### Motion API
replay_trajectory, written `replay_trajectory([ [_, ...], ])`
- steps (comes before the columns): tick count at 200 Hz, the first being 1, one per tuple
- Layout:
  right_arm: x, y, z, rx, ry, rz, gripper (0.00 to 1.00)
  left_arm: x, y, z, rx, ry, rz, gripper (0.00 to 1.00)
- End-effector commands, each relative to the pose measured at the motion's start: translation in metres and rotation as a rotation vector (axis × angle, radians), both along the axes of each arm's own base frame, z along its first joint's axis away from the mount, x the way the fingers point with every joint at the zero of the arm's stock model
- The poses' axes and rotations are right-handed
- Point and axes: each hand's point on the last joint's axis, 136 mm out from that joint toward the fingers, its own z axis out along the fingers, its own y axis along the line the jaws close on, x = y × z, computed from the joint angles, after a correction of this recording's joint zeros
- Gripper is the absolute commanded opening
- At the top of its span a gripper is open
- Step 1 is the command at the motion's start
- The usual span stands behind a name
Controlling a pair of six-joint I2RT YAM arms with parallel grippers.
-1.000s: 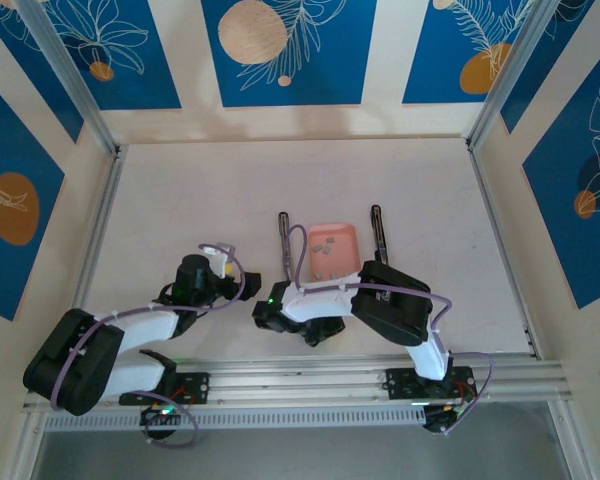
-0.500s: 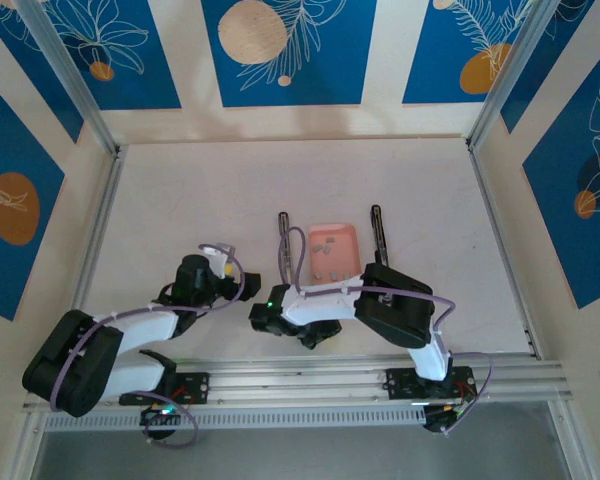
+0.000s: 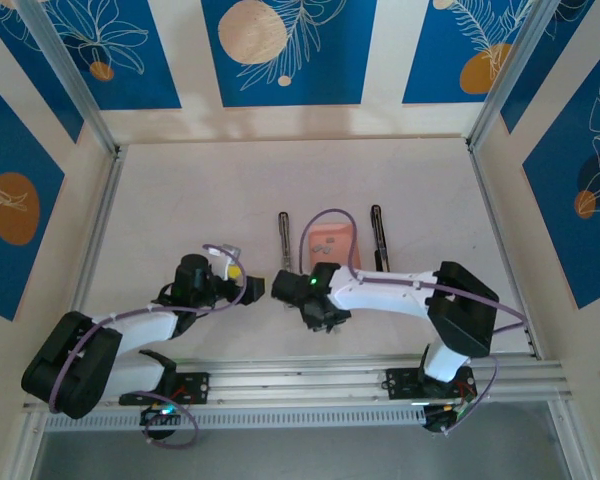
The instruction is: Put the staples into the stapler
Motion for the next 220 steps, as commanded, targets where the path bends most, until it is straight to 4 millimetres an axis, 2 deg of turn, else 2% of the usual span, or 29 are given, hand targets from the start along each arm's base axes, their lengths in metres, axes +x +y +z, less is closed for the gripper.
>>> replay_trajectory([
  [1, -0.007, 0.007, -0.002, 0.106, 0.083, -0.001, 0.32, -0.021, -0.024, 0.024, -0.096, -0.056, -0.187, 0.98],
  [50, -0.006, -0.001, -0.009, 0.106, 0.144, -0.042, 0.35, -0.041, -0.035, 0.028, -0.142, -0.056, -0.291, 0.98],
  [114, -0.006, -0.011, -0.024, 0.039, 0.21, -0.066, 0.35, -0.041, -0.034, 0.023, -0.12, -0.054, -0.282, 0.98],
  [220, -0.008, -0.017, -0.039, 0.05, 0.277, -0.059, 0.33, -0.042, -0.034, 0.021, -0.112, -0.051, -0.288, 0.98],
])
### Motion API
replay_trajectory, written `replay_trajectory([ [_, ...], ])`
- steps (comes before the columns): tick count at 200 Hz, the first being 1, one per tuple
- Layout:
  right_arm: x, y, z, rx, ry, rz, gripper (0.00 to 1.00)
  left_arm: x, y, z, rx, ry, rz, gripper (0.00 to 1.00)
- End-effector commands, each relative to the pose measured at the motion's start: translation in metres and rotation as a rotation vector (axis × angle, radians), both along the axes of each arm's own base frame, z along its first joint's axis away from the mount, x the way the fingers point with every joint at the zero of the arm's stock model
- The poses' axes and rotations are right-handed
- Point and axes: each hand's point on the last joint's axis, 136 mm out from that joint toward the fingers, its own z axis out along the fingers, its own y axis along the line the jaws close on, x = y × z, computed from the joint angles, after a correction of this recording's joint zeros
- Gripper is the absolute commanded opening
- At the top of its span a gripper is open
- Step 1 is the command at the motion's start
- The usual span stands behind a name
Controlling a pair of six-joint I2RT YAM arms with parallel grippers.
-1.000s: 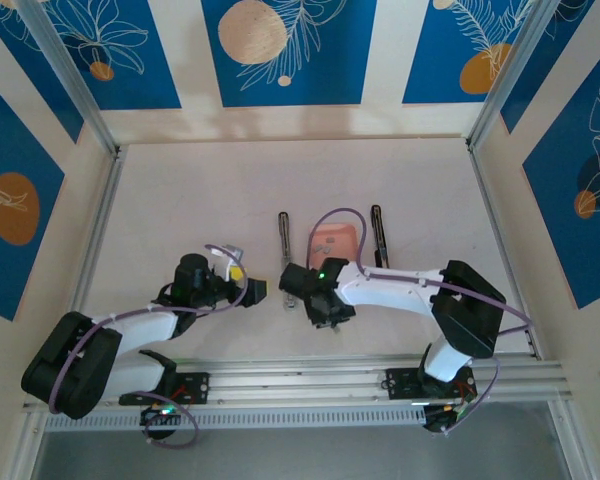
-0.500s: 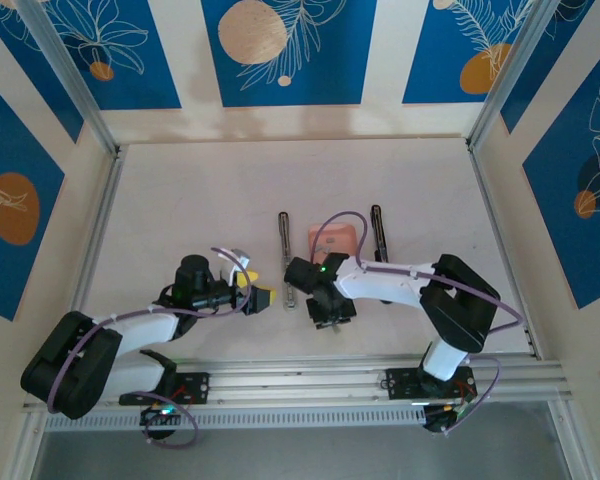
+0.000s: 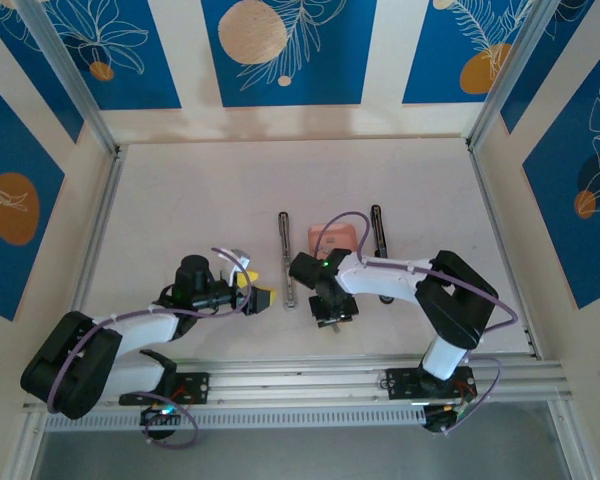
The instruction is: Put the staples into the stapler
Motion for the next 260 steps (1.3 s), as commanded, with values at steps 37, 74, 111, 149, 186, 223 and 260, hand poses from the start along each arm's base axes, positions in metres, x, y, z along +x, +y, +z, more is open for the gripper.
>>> replay_trajectory([
  [37, -0.011, -0.007, -0.012, -0.02, 0.073, 0.019, 0.3, -0.01, -0.004, 0.001, -0.006, -0.023, -0.052, 0.98],
  [74, -0.011, -0.011, -0.018, -0.013, 0.086, 0.011, 0.27, -0.01, -0.004, 0.001, -0.006, -0.025, -0.052, 0.98],
  [111, -0.006, -0.01, -0.022, 0.014, 0.085, -0.005, 0.26, -0.01, -0.005, 0.001, -0.006, -0.024, -0.053, 0.98],
  [149, -0.004, -0.011, -0.028, 0.02, 0.097, -0.026, 0.21, -0.009, -0.005, 0.001, -0.004, -0.027, -0.051, 0.98],
  [186, -0.005, -0.013, -0.031, 0.019, 0.061, -0.048, 0.18, -0.006, -0.003, -0.002, 0.011, -0.023, -0.033, 0.98],
  [223, 0.005, -0.018, -0.009, -0.001, -0.064, -0.09, 0.16, 0.001, 0.004, -0.01, 0.052, -0.01, 0.029, 0.98],
  [260, 0.026, 0.003, 0.029, 0.079, -0.261, -0.113, 0.16, 0.024, 0.033, -0.035, 0.17, 0.059, 0.264, 1.0],
])
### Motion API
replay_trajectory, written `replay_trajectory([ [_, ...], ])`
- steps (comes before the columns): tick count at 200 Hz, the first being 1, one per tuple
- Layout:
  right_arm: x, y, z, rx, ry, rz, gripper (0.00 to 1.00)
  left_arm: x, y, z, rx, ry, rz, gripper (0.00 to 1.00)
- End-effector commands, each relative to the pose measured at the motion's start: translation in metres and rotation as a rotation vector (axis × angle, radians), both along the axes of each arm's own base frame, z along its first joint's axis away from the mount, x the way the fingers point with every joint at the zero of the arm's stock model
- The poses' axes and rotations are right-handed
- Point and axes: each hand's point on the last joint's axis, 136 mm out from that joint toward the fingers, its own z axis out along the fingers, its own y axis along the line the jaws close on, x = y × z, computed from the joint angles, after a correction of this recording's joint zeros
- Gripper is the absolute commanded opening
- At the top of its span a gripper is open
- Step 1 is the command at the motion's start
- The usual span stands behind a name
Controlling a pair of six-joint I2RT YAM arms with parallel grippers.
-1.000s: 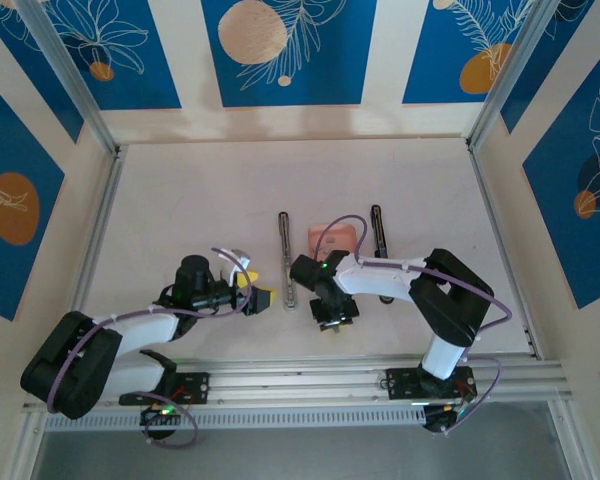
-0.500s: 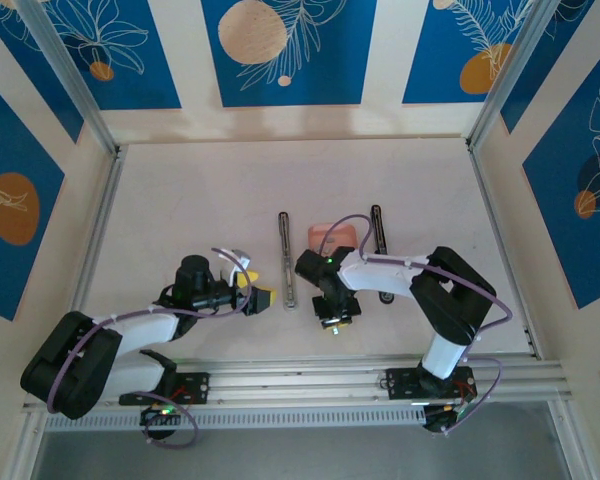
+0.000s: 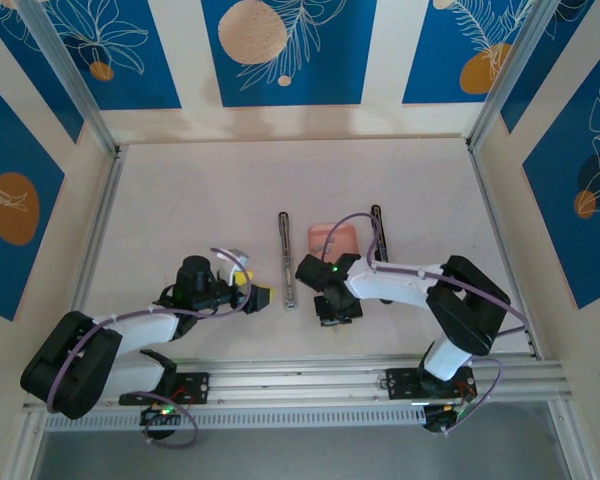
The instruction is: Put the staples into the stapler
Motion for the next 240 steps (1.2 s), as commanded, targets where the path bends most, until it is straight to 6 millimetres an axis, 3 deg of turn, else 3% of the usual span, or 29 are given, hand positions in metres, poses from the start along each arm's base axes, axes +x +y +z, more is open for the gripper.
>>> replay_trajectory([
  [1, 0.02, 0.01, 0.027, 0.041, -0.17, -0.052, 0.16, 0.011, 0.021, -0.02, 0.089, 0.046, 0.156, 1.0],
  [54, 0.043, 0.044, 0.051, 0.096, -0.315, -0.038, 0.16, 0.013, 0.035, -0.032, 0.146, 0.084, 0.235, 1.0],
  [125, 0.065, 0.092, 0.054, 0.156, -0.328, 0.045, 0.16, 0.015, 0.038, -0.032, 0.171, 0.06, 0.241, 1.0],
  [187, 0.077, 0.114, 0.05, 0.192, -0.315, 0.081, 0.16, 0.016, 0.038, -0.033, 0.179, 0.056, 0.236, 1.0],
  [240, 0.075, 0.114, 0.039, 0.178, -0.289, 0.065, 0.16, 0.015, 0.037, -0.033, 0.184, 0.054, 0.229, 1.0],
])
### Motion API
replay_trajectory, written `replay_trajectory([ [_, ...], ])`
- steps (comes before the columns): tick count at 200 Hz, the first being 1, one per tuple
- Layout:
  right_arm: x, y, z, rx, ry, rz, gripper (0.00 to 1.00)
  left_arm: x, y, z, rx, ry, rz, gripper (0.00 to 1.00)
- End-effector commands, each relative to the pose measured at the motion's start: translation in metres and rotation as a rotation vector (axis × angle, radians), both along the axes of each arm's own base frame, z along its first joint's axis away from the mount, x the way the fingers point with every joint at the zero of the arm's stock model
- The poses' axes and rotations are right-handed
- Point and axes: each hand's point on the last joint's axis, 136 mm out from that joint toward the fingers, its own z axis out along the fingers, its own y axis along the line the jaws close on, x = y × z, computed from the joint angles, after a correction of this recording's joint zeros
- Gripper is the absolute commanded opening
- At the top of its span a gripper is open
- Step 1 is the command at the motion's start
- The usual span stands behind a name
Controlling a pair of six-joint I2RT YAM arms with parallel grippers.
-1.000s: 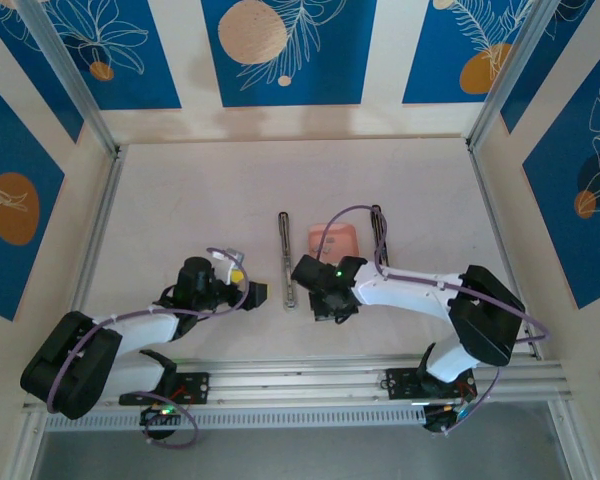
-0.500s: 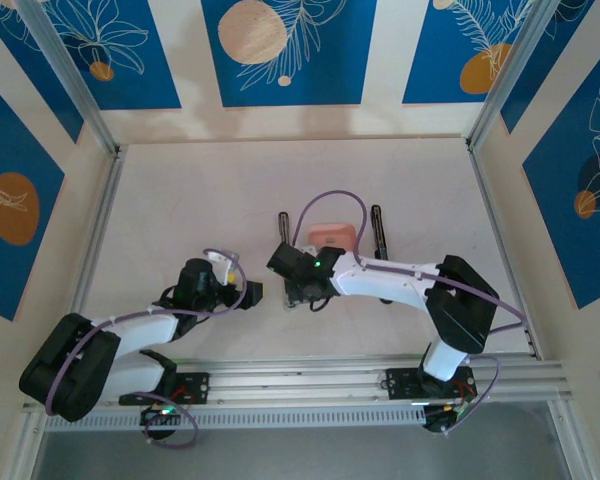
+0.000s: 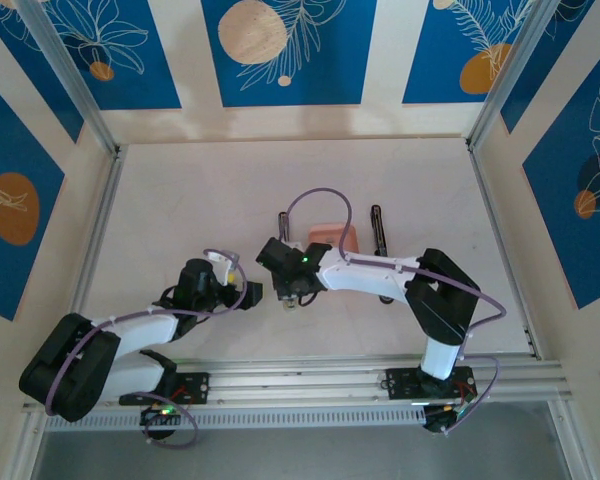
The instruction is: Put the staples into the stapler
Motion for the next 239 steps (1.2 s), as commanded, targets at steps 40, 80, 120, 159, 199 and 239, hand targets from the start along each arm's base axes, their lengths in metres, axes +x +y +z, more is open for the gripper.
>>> replay_trajectory([
  [40, 0.0, 0.001, -0.006, -0.004, 0.031, -0.024, 0.16, -0.002, -0.002, 0.0, 0.018, -0.013, -0.016, 1.0],
  [80, -0.005, 0.001, -0.009, -0.003, 0.041, -0.026, 0.16, -0.002, -0.002, 0.0, 0.017, -0.013, -0.019, 1.0],
  [120, -0.003, 0.005, 0.002, 0.016, 0.012, -0.024, 0.16, -0.003, -0.002, 0.0, 0.017, -0.013, -0.021, 1.0],
  [159, -0.006, 0.004, 0.003, 0.02, 0.012, -0.025, 0.16, -0.003, -0.003, 0.001, 0.014, -0.016, -0.022, 1.0],
  [199, -0.009, 0.001, 0.0, 0.006, 0.018, -0.027, 0.16, -0.003, -0.002, 0.0, 0.016, -0.015, -0.022, 1.0],
  [239, -0.01, -0.002, -0.006, -0.014, 0.026, -0.031, 0.16, -0.003, -0.002, 0.001, 0.017, -0.017, -0.022, 1.0],
])
